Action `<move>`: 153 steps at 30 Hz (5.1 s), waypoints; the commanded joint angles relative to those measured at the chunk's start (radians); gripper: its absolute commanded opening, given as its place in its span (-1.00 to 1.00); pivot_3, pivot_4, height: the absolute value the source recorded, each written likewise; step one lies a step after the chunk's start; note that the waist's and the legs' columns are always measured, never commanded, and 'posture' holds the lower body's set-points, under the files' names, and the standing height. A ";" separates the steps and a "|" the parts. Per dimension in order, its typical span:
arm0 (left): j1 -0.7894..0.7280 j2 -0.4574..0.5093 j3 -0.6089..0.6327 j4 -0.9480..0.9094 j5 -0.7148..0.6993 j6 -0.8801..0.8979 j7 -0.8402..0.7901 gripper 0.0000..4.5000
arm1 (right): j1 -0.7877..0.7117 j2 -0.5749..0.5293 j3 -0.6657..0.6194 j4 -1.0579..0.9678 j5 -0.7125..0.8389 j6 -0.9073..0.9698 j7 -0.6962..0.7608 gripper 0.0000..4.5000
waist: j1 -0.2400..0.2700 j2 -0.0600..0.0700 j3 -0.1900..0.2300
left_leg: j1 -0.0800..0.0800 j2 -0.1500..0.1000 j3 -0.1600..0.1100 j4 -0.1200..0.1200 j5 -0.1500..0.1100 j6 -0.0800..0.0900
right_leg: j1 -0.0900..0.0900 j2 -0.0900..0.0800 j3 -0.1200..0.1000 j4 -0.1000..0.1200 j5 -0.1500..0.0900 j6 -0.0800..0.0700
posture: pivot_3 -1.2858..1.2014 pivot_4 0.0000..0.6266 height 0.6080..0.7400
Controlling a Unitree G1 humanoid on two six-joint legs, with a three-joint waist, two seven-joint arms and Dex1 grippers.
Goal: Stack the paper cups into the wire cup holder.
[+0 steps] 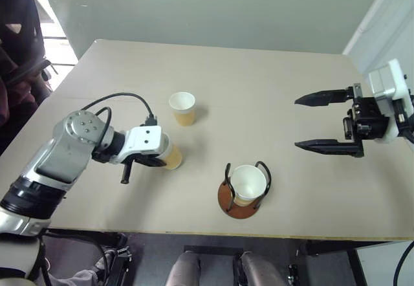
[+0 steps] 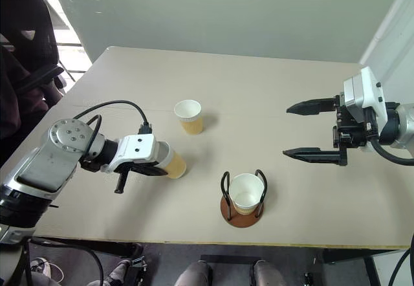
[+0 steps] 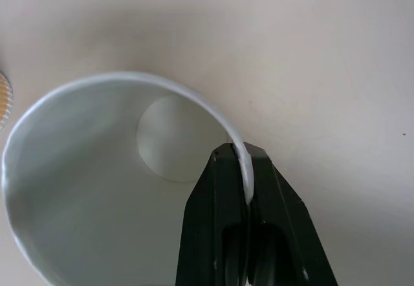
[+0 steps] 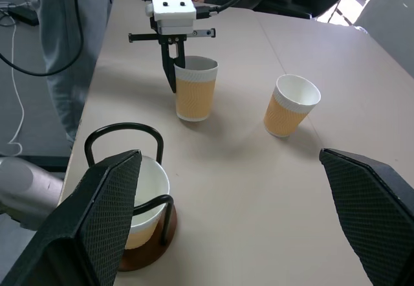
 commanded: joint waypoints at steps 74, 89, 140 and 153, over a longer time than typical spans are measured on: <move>-0.943 -0.304 -0.909 0.346 -0.657 -0.708 -0.199 -0.99 | 0.439 -0.124 -0.537 -0.393 0.141 0.178 -0.305 1.00 | 0.016 0.001 0.001 | -0.014 -0.010 0.021 0.033 -0.019 0.027 | -0.001 -0.003 0.029 -0.003 -0.001 0.032 | 0.03 -0.52 1.00; -0.925 -0.375 -0.862 0.407 -0.624 -0.730 -0.199 -0.42 | 0.474 -0.133 -0.597 -0.408 0.149 0.203 -0.305 1.00 | 0.018 0.001 0.001 | -0.014 -0.011 0.022 0.033 -0.019 0.028 | 0.000 -0.004 0.030 -0.003 -0.002 0.033 | 0.03 -0.52 1.00; -0.780 -0.503 -0.047 1.321 0.224 -0.598 0.124 0.99 | 0.386 -0.157 -0.429 -0.308 0.103 0.112 -0.250 1.00 | 0.023 0.003 -0.001 | -0.029 -0.037 0.027 0.037 -0.014 0.032 | -0.013 -0.037 0.030 -0.001 -0.011 0.054 | 0.03 -0.52 1.00; -0.765 -0.582 -0.048 1.359 0.349 -0.621 0.258 0.99 | 0.390 -0.155 -0.448 -0.333 0.117 0.145 -0.264 1.00 | 0.022 0.003 -0.001 | -0.029 -0.038 0.029 0.041 -0.014 0.034 | -0.012 -0.037 0.031 -0.001 -0.010 0.057 | 0.03 -0.52 1.00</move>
